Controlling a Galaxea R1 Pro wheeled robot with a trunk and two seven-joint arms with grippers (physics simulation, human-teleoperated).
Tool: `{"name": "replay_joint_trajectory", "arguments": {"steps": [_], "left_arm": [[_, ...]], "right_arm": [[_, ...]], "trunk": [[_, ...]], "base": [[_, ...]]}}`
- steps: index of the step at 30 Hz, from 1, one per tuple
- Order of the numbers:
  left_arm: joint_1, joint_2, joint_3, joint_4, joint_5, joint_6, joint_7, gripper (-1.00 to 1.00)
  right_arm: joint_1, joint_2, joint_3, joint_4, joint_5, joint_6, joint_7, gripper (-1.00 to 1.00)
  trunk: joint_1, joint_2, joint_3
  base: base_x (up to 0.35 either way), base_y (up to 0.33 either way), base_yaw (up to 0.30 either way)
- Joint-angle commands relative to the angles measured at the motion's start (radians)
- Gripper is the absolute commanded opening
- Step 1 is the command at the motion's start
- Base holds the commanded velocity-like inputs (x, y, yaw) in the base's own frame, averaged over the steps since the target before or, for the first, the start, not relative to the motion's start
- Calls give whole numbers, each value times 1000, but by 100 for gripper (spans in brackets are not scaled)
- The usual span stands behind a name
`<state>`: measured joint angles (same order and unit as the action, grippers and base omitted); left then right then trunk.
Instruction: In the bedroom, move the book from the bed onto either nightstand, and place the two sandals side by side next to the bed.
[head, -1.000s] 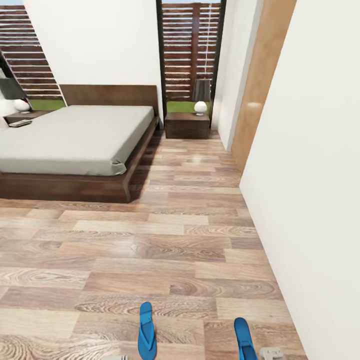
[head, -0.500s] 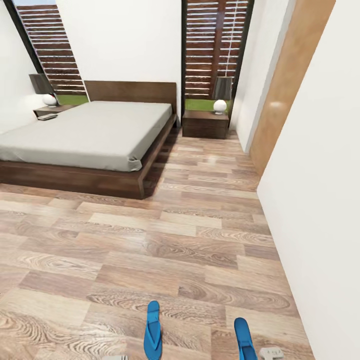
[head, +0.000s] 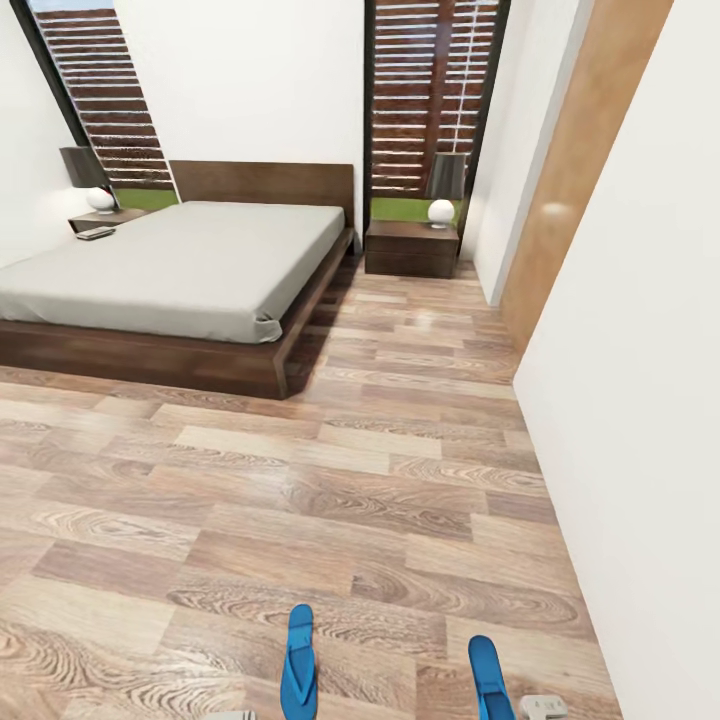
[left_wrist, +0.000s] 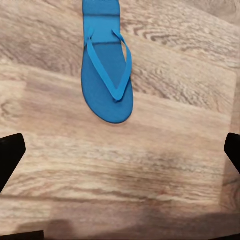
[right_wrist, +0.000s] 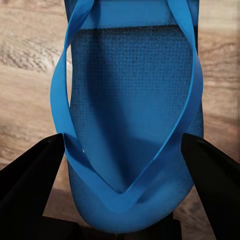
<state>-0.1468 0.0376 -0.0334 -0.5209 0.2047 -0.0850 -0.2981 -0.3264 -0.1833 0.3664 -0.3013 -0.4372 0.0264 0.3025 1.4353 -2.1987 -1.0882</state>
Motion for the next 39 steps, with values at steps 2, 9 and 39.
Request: {"name": "replay_joint_trajectory", "arguments": {"steps": [2,9,39], "left_arm": [[0,1,-3,1,9,-2,-2,100],[0,1,-3,1,9,-2,-2,100],[-248,-117,-7,-298,2,498,386,100]], "right_arm": [[0,-1,5,-1,-9,3,1,-100],[0,-1,5,-1,-10,3,-3,-100],[0,-2,4,-2,-12,3,-3,-100]], "trunk": [[0,0,-1],[0,0,-1],[0,0,-1]], "base": [[10,-9,0],[2,-2,0],[0,0,0]]}}
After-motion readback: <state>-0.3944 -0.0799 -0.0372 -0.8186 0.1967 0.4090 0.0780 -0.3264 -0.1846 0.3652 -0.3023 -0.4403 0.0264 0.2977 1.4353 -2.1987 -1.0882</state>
